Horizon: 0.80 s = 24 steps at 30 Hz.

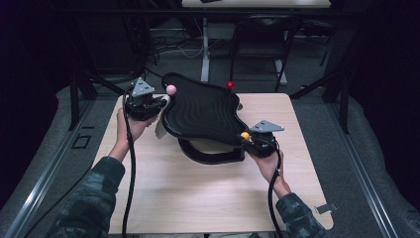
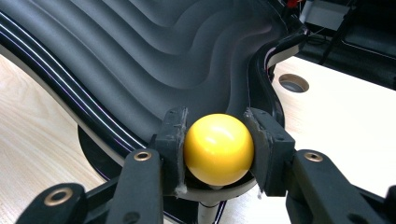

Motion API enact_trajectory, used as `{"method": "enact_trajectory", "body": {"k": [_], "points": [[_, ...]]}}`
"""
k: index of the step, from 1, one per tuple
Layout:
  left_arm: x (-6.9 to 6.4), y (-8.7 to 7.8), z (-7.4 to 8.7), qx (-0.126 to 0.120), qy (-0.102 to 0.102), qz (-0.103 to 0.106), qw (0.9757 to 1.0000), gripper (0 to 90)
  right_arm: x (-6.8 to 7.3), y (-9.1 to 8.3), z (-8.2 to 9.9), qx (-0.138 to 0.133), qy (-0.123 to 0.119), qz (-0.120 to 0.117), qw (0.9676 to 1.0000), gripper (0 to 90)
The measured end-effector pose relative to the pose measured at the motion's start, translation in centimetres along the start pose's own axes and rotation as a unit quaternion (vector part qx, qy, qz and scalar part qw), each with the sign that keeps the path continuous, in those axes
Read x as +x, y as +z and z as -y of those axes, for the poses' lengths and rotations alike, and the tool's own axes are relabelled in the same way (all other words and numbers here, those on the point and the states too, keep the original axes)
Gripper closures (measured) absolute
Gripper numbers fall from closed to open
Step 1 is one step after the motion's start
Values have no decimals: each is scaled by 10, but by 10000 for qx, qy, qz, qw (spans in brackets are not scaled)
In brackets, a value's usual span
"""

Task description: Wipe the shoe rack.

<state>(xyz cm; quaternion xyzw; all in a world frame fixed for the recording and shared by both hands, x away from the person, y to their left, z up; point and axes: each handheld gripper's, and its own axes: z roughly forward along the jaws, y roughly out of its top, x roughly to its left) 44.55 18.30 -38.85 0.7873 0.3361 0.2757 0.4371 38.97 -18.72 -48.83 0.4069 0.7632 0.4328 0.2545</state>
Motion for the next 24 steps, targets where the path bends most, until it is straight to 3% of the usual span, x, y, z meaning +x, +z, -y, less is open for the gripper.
{"method": "enact_trajectory", "body": {"k": [17, 24], "points": [[5, 10, -2, 184, -131, 75, 9997, 833, 1, 0, 0, -4, 5, 36, 10000, 596], [6, 4, -1, 199, -190, 160, 9995, 835, 2, 0, -1, 26, -5, 91, 10000, 597]]}}
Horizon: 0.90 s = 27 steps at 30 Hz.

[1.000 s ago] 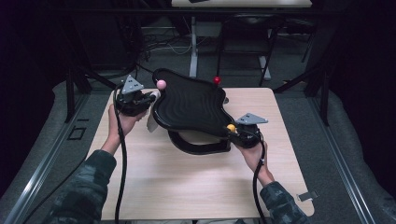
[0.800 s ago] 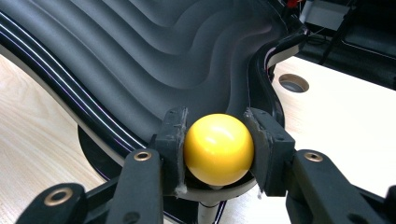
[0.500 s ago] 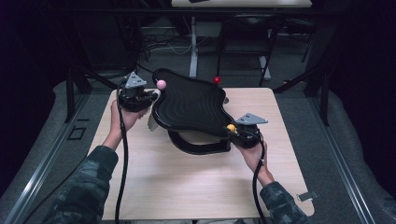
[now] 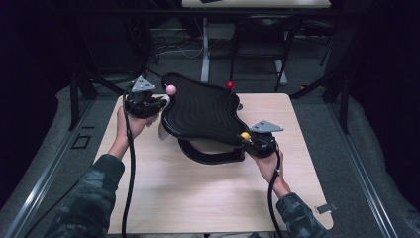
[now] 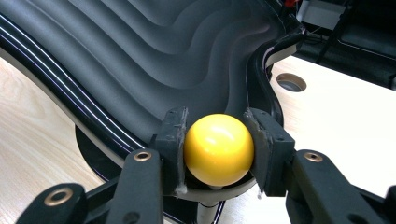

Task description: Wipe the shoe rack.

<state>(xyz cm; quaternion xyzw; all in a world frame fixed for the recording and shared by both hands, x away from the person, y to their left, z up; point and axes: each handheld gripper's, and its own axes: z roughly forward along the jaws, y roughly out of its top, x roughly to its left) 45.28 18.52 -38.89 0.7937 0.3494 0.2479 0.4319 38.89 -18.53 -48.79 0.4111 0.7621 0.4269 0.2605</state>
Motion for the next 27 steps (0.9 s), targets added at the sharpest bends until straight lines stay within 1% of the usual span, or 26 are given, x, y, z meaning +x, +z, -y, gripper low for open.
{"method": "enact_trajectory", "body": {"k": [2, 3, 4, 5, 6, 7, 9, 10, 11, 12, 15, 16, 17, 18, 20, 21, 25, 27], "points": [[-1, -6, 2, -16, -47, 34, 10000, 834, 0, 0, 0, 11, -4, 15, 10000, 597], [-1, -6, 2, -16, -47, 34, 10000, 834, 0, 0, 0, 11, -4, 15, 10000, 597], [-4, -13, 5, -29, -72, 31, 10000, 834, 1, 0, 0, 4, -10, 38, 10000, 597], [-4, -13, 5, -29, -72, 31, 10000, 835, 1, 0, 0, 12, -11, 45, 10000, 597], [-5, -19, 7, -53, -79, 54, 9999, 835, 2, 0, 0, 11, 3, 63, 10000, 597], [-5, -19, 7, -53, -79, 54, 9999, 835, 2, 0, 0, 11, 3, 63, 10000, 597], [-8, -25, 10, -63, -86, 79, 9999, 835, 3, 0, 0, 25, 6, 107, 9999, 597], [-10, -31, 11, -63, -81, 97, 9999, 835, 3, 0, -1, 34, 1, 122, 9999, 597], [-10, -31, 11, -63, -81, 97, 9999, 835, 3, 0, -1, 34, 1, 122, 9999, 597], [-15, -36, 13, -74, -28, 65, 9999, 834, 5, 1, -1, 14, 7, 151, 9999, 597], [-19, -41, 14, -71, 5, 60, 10000, 835, 5, 0, -1, 64, -8, 146, 9999, 597], [-23, -47, 17, -99, 7, 78, 9999, 835, 6, 0, -1, 58, -3, 158, 9999, 597], [-23, -47, 17, -99, 7, 78, 9999, 835, 6, 0, -1, 58, -3, 158, 9999, 597], [-28, -51, 19, -118, 42, 59, 9999, 835, 6, 0, -1, 62, 3, 161, 9999, 597], [-31, -52, 21, -131, 59, 49, 9999, 835, 6, 0, -1, 65, -2, 158, 9999, 597], [-36, -55, 22, -123, 106, 33, 9999, 834, 6, 0, -1, 63, -5, 168, 9998, 597], [-41, -59, 24, -135, 88, 51, 9999, 835, 7, 0, -2, 69, -9, 163, 9998, 597], [-44, -61, 26, -136, 113, 72, 9998, 834, 8, 0, -2, 74, -8, 174, 9998, 597]]}}
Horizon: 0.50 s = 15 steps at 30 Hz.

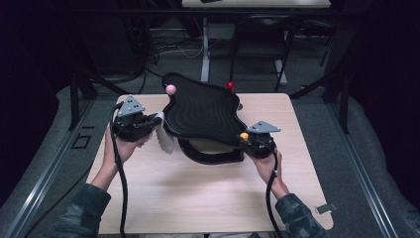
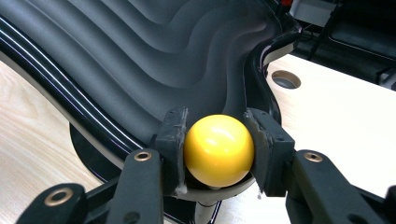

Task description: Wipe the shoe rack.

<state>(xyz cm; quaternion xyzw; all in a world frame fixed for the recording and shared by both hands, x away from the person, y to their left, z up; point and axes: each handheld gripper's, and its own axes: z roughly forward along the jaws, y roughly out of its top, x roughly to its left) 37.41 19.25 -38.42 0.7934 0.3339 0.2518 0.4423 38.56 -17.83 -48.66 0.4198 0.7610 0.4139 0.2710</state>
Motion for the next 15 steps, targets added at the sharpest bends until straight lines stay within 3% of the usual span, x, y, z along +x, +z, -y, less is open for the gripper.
{"method": "enact_trajectory", "body": {"k": [8, 15], "points": [[-16, -6, 4, -65, 90, 90, 9999, 834, 0, 0, 0, -2, -3, -2, 10000, 597], [-36, -5, 5, -10, 266, 298, 9992, 834, 0, 0, 0, 11, -25, -14, 10000, 596]]}}
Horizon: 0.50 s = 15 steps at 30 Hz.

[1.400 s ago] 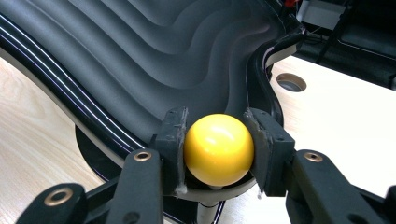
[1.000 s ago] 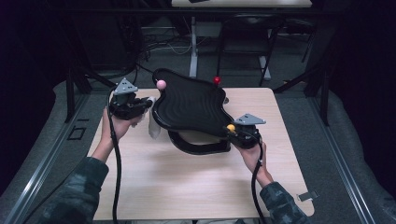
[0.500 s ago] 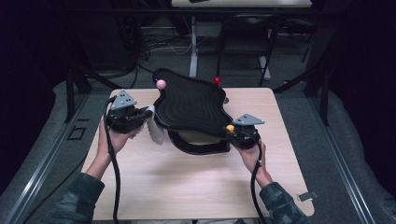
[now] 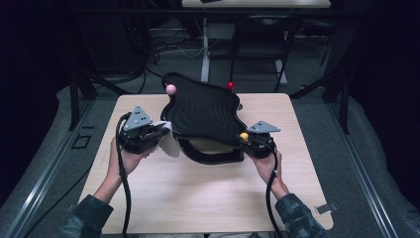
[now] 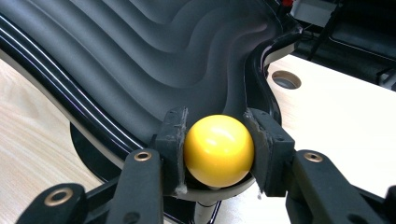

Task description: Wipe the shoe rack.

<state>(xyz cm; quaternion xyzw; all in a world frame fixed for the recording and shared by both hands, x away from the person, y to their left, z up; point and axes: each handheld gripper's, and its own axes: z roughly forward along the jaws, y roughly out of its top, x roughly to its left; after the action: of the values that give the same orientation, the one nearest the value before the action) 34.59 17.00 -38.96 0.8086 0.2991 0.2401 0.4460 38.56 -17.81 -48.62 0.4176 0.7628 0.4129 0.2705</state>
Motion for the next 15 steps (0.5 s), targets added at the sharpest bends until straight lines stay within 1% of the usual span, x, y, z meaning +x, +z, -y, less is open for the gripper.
{"method": "enact_trajectory", "body": {"k": [1, 2, 5, 7, 10, 14, 15], "points": [[-5, 3, 0, 26, 28, 73, 10000, 834, 1, 0, 0, 1, -5, 4, 10000, 596], [-8, 4, 0, 50, 66, 122, 9999, 834, 1, 0, 0, -6, -12, 6, 10000, 596], [-15, 10, 0, 84, 138, 200, 9997, 834, 1, 0, 0, -2, -30, -4, 10000, 596], [-16, 10, 0, 59, 118, 178, 9998, 834, 1, 0, 0, -8, -37, 1, 10000, 597], [-14, 9, 0, 33, 88, 140, 9999, 834, 1, 0, -1, -5, -45, -25, 10000, 597], [-3, 1, 0, -30, 2, -87, 10000, 834, 1, 0, -1, -13, -49, -11, 10000, 597], [-3, 1, 0, -30, 2, -87, 10000, 834, 1, 0, -1, -8, -52, -19, 10000, 597]]}}
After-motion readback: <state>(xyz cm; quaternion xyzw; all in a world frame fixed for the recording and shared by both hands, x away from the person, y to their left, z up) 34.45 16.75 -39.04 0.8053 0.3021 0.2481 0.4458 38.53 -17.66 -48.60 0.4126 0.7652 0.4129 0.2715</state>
